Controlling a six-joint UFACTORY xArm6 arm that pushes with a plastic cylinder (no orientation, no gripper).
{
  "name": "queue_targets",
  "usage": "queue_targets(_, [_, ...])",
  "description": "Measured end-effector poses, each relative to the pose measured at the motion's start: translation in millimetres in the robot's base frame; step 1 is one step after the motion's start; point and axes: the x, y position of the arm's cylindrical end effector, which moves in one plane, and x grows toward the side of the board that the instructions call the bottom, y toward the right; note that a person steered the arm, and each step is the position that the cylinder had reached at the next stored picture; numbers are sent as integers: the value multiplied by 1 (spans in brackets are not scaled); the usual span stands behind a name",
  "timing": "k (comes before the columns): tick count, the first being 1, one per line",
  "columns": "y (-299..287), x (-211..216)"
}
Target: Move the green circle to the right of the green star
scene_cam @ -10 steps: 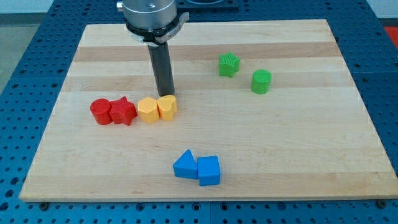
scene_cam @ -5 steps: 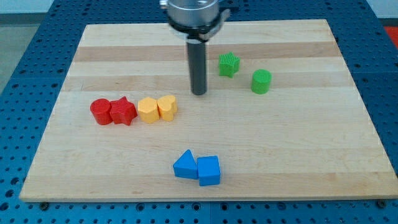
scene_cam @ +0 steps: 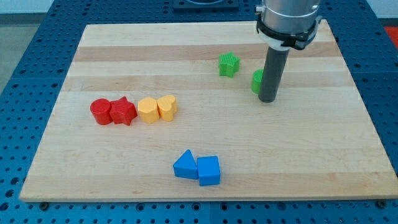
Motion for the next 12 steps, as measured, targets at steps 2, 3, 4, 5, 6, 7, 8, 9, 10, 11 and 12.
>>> queue_targets(2, [-26,8])
queue_targets(3, [-26,-7])
queue_targets(4, [-26,-19])
queue_targets(5, [-23,-20])
queue_targets(6, [-15,-20])
queue_targets(7, [-6,-20])
queue_targets(8, [-3,-23])
queue_targets(9, [-3,-31])
queue_targets(10, [3,-32])
queue_targets(11, [16,-34])
queue_targets(12, [32,-39])
